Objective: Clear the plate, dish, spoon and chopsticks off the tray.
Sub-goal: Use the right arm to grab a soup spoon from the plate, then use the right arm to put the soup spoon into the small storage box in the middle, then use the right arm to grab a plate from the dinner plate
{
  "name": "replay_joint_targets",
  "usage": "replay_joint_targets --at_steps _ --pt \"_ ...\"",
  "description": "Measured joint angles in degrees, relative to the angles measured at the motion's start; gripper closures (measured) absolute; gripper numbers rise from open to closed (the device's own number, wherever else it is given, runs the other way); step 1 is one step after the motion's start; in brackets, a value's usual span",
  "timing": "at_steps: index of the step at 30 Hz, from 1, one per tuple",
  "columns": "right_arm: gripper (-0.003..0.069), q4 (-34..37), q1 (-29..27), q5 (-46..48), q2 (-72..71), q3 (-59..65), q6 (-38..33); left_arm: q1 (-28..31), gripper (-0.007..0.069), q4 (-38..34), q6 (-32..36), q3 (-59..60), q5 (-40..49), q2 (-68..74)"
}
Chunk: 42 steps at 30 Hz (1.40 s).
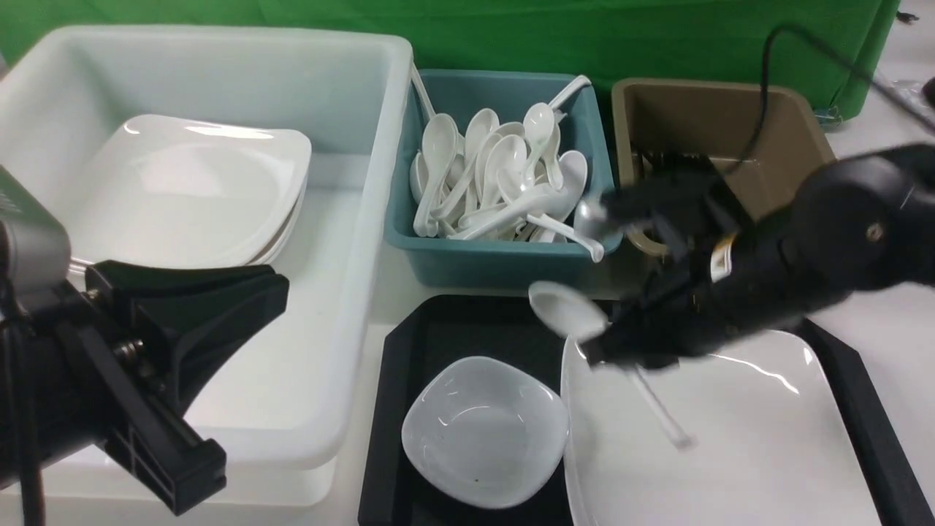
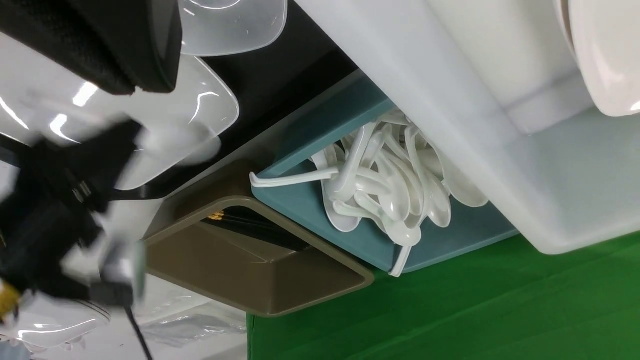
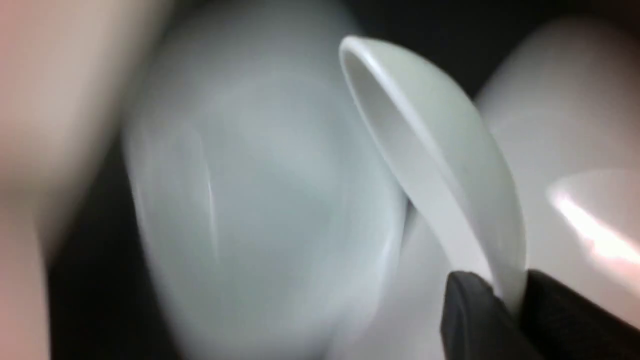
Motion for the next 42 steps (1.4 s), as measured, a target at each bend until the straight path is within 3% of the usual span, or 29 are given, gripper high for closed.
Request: replay_joint_targets --at_steps 6,10,14,17,19,22,26,28,32,37,42 --pt "0.0552 -0.07 -4.46 -18.63 8.35 -11.45 2.55 0.00 0.0612 0.00 0.00 0.00 -0.95 0.00" --pt "0.0519 -0.14 -6.48 -24.04 17.52 -20.49 5.13 0.00 0.0612 0.00 0.00 0.00 -0.96 0.00" --pt "0.0346 -0.14 -7.65 -22.30 24.94 -28.09 9.05 0.00 0.0612 0.00 0.00 0.00 -0.96 0.00" --pt "0.0194 -0.21 -7.78 -15.81 26.82 -30.98 9.66 0.00 0.0612 0.00 0.00 0.00 -0.91 0.00" --pt "0.0172 -0.21 -7.78 -11.41 25.67 -31.57 7.53 0.00 0.0612 0.00 0.00 0.00 -0.83 0.00" --pt "0.0228 -0.45 -7.78 -4.35 21.57 -31.70 3.43 0.00 0.0612 0.00 0.00 0.00 -0.70 0.00" --pt "0.0449 -2.69 -7.22 11.05 12.87 -31.47 -0.90 0.00 0.0612 0.00 0.00 0.00 0.97 0.00" --pt "0.0518 -4.28 -6.25 17.33 9.58 -30.12 -1.06 0.00 0.0612 0.05 0.00 0.00 1.93 0.00" --pt "0.0540 -10.33 -0.21 30.28 1.13 -20.12 4.19 0.00 0.0612 0.05 0.07 0.00 3.82 0.00" --pt "0.0405 -17.30 11.43 34.12 -4.45 -2.88 13.67 0.00 0.0612 0.05 0.07 0.00 4.04 0.00" --pt "0.0165 -18.53 21.62 23.28 -4.32 9.17 20.03 0.00 0.0612 0.05 0.07 0.00 4.04 0.00"
